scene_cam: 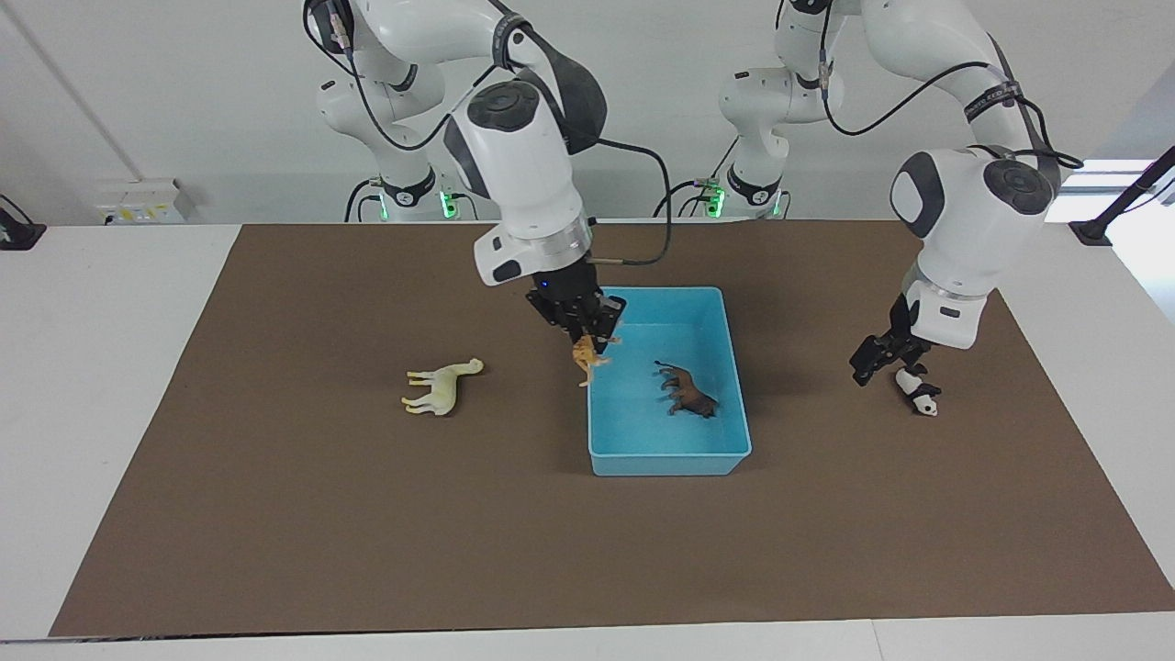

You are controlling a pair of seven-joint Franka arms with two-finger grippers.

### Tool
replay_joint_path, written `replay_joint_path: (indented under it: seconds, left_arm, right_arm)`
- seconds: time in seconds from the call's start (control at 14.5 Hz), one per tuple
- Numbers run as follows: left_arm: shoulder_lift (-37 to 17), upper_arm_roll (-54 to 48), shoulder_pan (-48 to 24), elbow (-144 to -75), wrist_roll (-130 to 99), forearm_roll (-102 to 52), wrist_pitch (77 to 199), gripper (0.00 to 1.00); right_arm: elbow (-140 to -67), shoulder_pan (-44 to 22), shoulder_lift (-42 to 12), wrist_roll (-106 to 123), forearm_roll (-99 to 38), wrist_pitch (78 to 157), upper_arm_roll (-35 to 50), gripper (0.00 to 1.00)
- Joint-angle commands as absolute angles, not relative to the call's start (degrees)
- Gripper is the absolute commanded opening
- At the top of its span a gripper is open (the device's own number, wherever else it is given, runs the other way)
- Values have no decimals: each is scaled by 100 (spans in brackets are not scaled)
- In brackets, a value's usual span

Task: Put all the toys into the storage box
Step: 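Carry the tan dog into the box while the left gripper reaches the panda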

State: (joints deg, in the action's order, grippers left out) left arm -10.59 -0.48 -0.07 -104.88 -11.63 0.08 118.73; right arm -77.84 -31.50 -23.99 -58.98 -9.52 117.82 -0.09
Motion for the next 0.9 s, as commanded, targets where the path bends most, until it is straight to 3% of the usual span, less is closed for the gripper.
replay_joint_path:
  seconds: [0.0, 0.07, 0.14, 0.48, 0.83]
  left_arm:
    - [-835, -105, 420, -11248, -108, 132, 12451, 100]
    - [-809, -105, 578, -11476, 25, 132, 12733, 100]
    - [-782, -105, 693, -11653, 174, 132, 12996, 100]
    - [-809, -105, 1098, -12004, 851, 141, 13376, 100]
    - [-721, -105, 1292, -12823, 976, 141, 14229, 100]
  right_arm:
    - [-7620, -3444, -2855, -6082, -1037, 12120, -53, 0]
    - [-7646, -3498, -2900, -6099, -1002, 12172, -53, 60]
    - [-7673, -3533, -2918, -6100, -958, 12164, -53, 100]
    - [-7620, -3429, -2734, -5978, -651, 11207, -149, 100]
    - [-7787, -2253, -2154, -4196, -607, 10214, -229, 100]
